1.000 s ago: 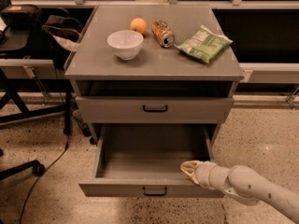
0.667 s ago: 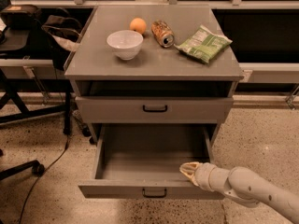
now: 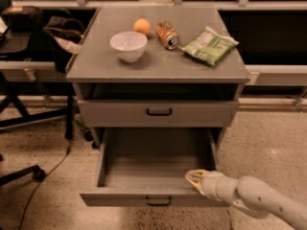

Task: Open middle drawer

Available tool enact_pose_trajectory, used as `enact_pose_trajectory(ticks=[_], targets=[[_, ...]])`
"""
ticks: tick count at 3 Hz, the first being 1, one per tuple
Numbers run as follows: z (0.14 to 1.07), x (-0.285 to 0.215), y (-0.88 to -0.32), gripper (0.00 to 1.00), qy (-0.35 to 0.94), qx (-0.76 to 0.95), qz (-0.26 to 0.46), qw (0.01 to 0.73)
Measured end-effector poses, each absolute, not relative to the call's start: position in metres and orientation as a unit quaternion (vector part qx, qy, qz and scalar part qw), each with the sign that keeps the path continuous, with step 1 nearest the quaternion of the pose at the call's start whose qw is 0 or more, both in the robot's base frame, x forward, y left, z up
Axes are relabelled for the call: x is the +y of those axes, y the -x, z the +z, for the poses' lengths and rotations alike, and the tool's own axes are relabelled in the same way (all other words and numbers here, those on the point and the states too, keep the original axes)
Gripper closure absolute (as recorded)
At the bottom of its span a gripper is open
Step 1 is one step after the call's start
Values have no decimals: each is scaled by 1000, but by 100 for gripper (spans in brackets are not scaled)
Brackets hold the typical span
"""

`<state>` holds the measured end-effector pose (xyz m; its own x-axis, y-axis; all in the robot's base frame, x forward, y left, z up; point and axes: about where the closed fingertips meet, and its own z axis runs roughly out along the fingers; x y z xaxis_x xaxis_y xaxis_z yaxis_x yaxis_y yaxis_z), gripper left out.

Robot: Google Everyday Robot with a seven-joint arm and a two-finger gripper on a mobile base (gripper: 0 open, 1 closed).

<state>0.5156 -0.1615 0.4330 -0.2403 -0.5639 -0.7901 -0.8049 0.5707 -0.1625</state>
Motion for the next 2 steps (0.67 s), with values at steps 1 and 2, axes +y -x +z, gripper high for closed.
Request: enact_pose_trajectory(ticks=[1, 2], targets=[[433, -162, -516, 81, 442, 775, 140, 430], [433, -161, -516, 58, 442, 775, 140, 430]])
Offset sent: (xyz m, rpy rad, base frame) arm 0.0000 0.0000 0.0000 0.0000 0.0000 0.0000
